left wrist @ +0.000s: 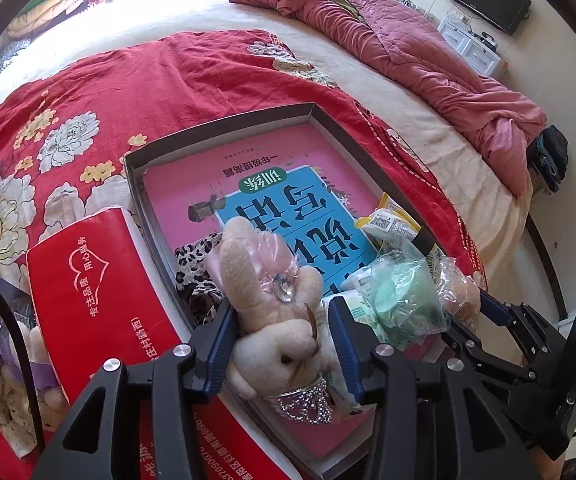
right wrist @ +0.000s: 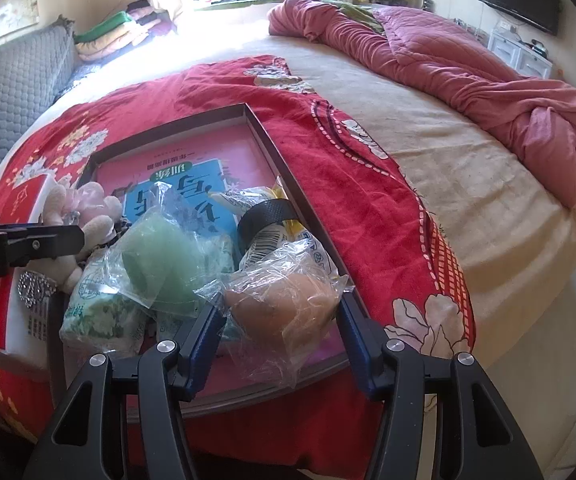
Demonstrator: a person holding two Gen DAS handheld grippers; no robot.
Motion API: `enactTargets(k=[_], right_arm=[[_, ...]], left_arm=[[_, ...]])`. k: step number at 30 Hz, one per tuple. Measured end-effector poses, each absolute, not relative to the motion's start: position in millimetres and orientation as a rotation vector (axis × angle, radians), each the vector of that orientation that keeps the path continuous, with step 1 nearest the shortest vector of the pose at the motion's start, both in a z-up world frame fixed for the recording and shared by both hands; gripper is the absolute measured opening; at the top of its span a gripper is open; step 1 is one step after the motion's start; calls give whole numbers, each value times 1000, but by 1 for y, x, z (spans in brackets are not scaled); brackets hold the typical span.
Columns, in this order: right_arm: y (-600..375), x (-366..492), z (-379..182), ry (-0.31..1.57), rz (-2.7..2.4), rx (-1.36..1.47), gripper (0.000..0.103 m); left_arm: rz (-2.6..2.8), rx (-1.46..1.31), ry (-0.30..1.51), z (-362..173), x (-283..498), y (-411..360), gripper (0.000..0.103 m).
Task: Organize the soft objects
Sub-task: 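Open both grippers to release the bunny and bun bag into the tray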
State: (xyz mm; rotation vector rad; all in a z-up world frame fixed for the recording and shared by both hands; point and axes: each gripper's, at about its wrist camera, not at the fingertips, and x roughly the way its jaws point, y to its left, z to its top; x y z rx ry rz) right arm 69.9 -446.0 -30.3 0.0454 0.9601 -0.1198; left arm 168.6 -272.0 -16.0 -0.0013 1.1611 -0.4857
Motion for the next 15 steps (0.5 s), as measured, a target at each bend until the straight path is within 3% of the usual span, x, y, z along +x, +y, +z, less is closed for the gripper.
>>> enactTargets(k=[9,12,15], right_arm=[[-445,70,-35,994,-115,47,60],[-441,71,-36,1003,-122,21,68],[-442,70,-34,994,-126,32,69]], left_arm=[[-485,1,1151,-13,167,-271,51],[-486,6,1145,-11,166,-271,53],[-485,20,1138,-9,163,-272,53]])
